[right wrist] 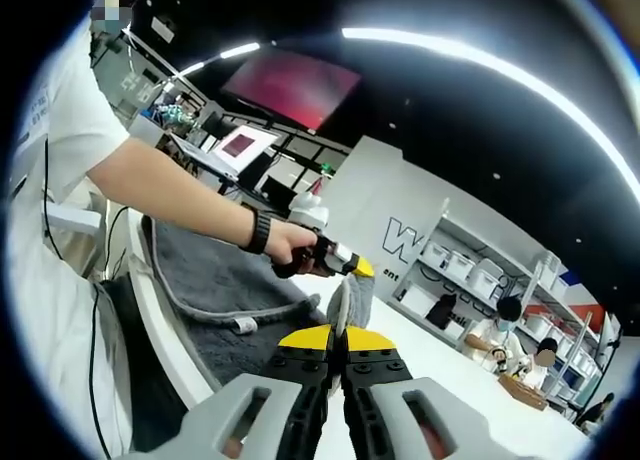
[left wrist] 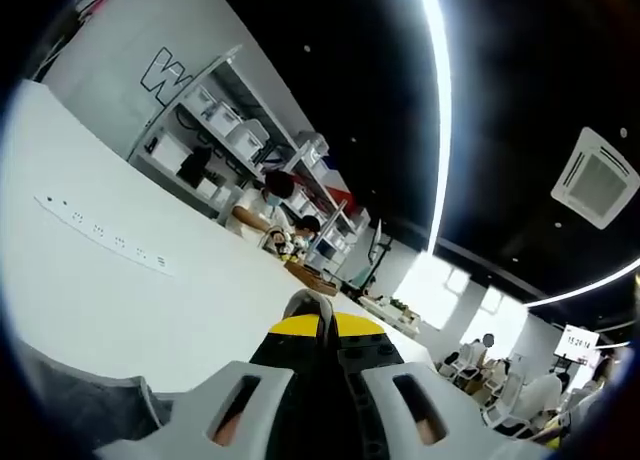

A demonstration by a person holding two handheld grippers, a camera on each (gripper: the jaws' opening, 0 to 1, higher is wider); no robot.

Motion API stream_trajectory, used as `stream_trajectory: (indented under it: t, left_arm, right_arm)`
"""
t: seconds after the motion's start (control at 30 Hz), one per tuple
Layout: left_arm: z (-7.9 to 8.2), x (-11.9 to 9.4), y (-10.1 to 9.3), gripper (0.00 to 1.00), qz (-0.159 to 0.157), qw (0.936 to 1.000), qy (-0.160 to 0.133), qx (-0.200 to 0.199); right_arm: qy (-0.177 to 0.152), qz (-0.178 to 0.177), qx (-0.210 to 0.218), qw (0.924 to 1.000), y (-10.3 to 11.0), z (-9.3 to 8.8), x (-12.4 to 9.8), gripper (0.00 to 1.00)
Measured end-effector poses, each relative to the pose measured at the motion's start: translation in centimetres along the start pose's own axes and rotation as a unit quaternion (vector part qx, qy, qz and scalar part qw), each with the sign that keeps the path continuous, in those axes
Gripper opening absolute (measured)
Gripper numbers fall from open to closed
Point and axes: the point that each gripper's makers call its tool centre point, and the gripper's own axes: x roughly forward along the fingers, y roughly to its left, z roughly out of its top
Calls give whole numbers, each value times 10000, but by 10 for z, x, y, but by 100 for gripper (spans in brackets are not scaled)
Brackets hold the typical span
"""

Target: Open the folded towel by lifting each exposed corner and separating the folded layers until the towel lies flat within the target outline without major curled edges

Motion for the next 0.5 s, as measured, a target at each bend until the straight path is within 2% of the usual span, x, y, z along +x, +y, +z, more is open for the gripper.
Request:
stream_trajectory:
  t: [0.5]
  left_arm:
    - [-14, 1, 7, 1, 86, 9999, 107, -21]
  right_arm:
    - [122, -28, 53, 9999, -4, -10, -3, 0]
